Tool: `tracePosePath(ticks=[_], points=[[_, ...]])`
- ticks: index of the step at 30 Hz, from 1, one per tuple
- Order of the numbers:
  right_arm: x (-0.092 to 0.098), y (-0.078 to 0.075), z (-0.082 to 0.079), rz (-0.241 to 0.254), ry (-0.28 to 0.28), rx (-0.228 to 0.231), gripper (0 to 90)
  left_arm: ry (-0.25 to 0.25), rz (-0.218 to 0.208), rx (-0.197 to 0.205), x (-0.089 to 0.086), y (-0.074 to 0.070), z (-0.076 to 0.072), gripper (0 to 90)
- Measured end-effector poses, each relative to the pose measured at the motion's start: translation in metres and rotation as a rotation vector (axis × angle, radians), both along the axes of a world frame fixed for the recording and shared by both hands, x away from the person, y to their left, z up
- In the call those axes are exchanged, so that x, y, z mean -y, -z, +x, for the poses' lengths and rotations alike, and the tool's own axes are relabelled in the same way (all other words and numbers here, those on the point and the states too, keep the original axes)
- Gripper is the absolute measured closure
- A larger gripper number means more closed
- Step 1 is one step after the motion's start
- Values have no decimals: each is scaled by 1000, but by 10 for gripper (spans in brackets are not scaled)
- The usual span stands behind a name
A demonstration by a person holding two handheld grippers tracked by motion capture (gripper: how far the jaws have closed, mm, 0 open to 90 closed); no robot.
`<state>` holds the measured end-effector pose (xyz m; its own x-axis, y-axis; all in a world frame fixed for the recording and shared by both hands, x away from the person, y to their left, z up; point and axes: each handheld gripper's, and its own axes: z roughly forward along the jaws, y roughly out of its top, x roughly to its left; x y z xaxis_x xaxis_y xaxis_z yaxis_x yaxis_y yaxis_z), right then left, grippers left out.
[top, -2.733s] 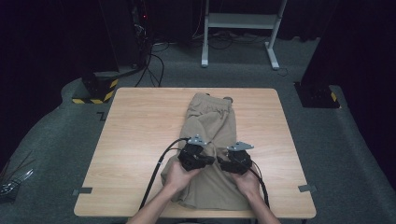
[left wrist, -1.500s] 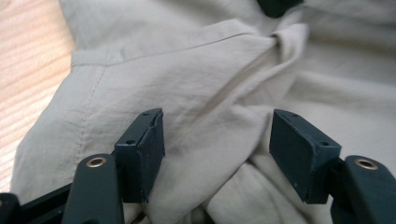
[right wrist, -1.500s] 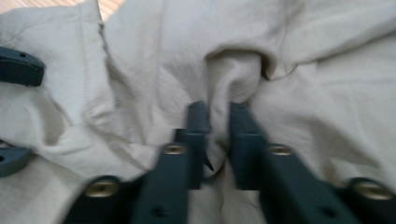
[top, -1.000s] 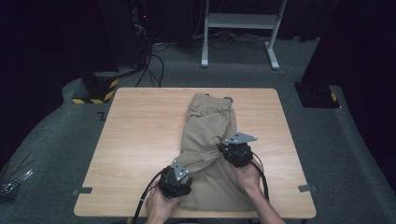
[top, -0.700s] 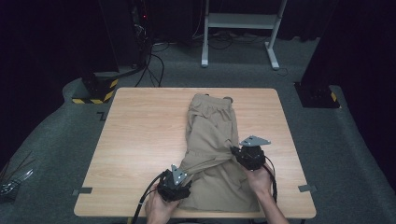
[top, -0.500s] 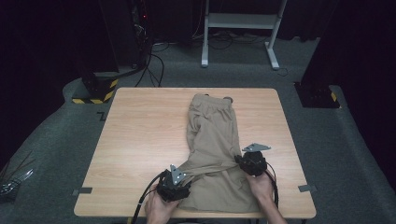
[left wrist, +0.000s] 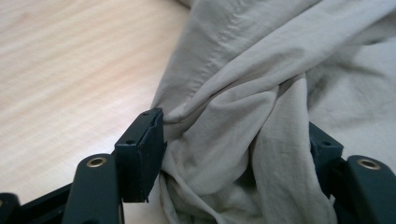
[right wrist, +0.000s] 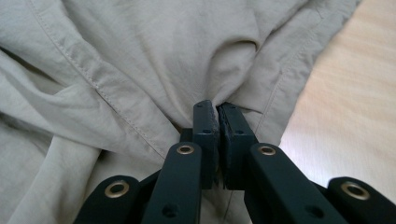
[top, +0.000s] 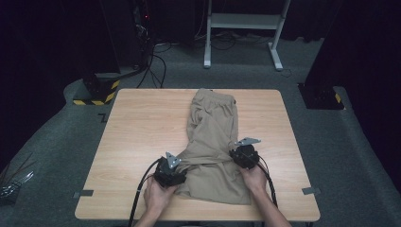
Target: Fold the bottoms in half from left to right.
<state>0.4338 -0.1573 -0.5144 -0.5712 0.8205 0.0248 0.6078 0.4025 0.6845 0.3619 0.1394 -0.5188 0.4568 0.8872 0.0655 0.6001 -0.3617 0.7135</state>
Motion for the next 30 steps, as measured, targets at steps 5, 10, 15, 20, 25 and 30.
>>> tracePosePath(ticks=[5,10,15,20,25,30], points=[[-9,-1,19,-6,14,-5,847,8,-45,-17,-8,0,16,345],[-8,-4,19,0,29,-31,647,21,-129,26,-18,-13,-1,328],[-10,-25,4,66,-7,22,590,30,-107,24,-21,-19,-20,287],[-36,-46,-6,94,-113,49,542,8,-72,23,-22,-16,-28,268],[-67,-35,3,52,-162,11,524,-13,-29,7,-23,-6,-30,252],[-73,-26,7,40,-196,-19,817,-18,-10,-5,-25,-3,-34,251]])
